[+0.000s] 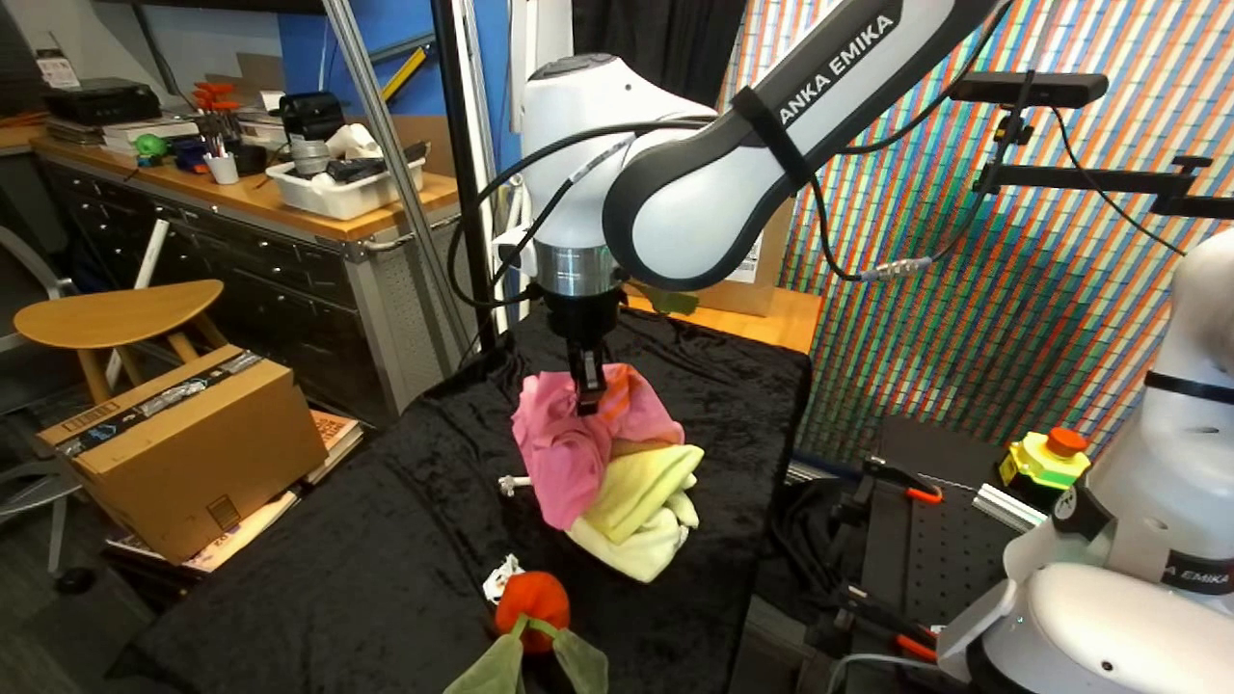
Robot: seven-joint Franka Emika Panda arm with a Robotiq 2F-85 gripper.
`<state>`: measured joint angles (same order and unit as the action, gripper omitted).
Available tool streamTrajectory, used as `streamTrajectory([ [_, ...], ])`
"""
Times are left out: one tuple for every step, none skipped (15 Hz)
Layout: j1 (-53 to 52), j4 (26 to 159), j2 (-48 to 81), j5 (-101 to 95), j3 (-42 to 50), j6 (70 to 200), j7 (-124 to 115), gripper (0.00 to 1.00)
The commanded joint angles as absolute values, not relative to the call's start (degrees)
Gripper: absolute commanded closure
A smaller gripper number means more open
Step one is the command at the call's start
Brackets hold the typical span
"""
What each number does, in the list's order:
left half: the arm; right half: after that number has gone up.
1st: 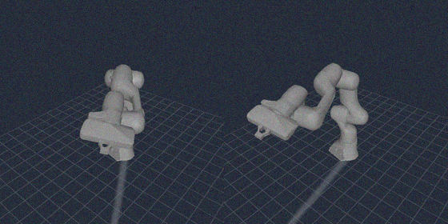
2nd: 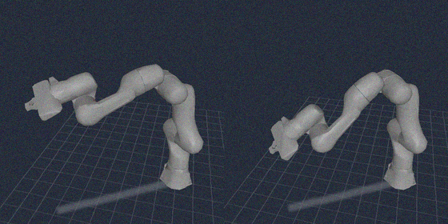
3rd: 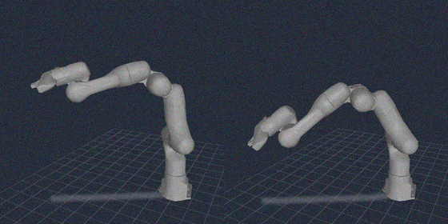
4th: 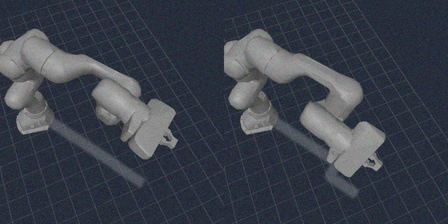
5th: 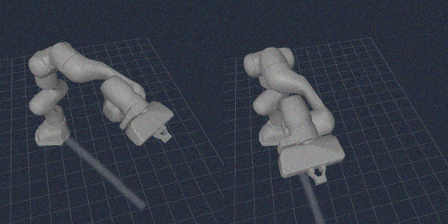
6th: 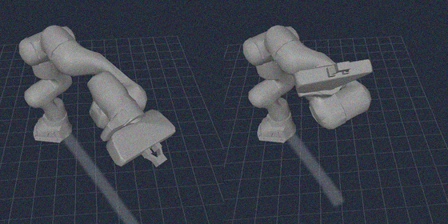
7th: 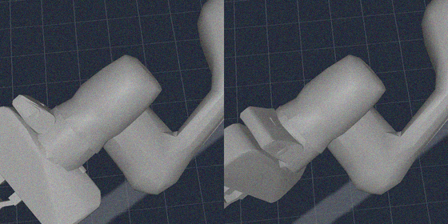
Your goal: Pick up the clothes, rope and plush toy on the table and put them in the one place
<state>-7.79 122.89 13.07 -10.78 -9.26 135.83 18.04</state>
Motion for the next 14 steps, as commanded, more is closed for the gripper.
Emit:
streamTrajectory([
  [-8.6, 121.3, 15.6, -11.6, -9.1, 136.1, 16.1, 0.67],
  [-8.7, 121.1, 16.0, -11.7, -9.1, 135.7, 16.0, 0.67],
  [-8.7, 121.0, 16.4, -11.7, -9.0, 135.8, 15.8, 0.60],
  [-8.8, 120.9, 16.7, -11.9, -9.0, 135.6, 15.6, 0.53],
  [-8.8, 120.7, 17.0, -12.1, -9.0, 135.5, 15.4, 0.45],
  [-8.9, 120.5, 17.0, -12.3, -8.9, 135.5, 15.1, 0.37],
  [-9.2, 120.2, 17.2, -12.9, -8.9, 135.3, 14.6, 0.30],
  [-9.4, 120.0, 17.3, -13.3, -8.9, 135.2, 14.2, 0.22],
  [-9.9, 119.6, 17.2, -14.2, -8.9, 135.0, 13.4, 0.15],
  [-10.4, 119.3, 17.0, -15.3, -8.8, 135.0, 12.4, 0.08],
  [-11.2, 118.8, 16.9, -16.7, -8.8, 134.6, 11.3, 0.01],
  [-11.8, 118.4, 16.7, -17.8, -9.0, 134.2, 10.5, 0.00],
  [-12.5, 118.0, 16.5, -18.9, -9.2, 133.9, 9.9, 0.00],
  [-13.5, 117.7, 16.7, -20.2, -9.4, 134.2, 8.7, 0.00],
])
